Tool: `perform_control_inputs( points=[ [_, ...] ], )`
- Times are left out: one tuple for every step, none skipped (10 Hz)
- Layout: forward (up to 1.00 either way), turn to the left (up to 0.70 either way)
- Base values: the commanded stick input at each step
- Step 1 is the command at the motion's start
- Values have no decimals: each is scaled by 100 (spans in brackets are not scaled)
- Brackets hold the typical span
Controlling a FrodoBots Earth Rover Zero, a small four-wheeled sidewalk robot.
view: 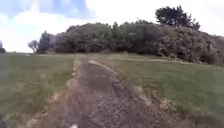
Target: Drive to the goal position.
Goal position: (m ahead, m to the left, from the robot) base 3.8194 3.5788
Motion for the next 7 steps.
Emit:
perform_control_inputs(
  points=[
    [85, 34],
    [85, 34],
    [85, 34],
    [85, 0],
    [85, 0],
    [85, 0],
    [85, 0]
  ],
)
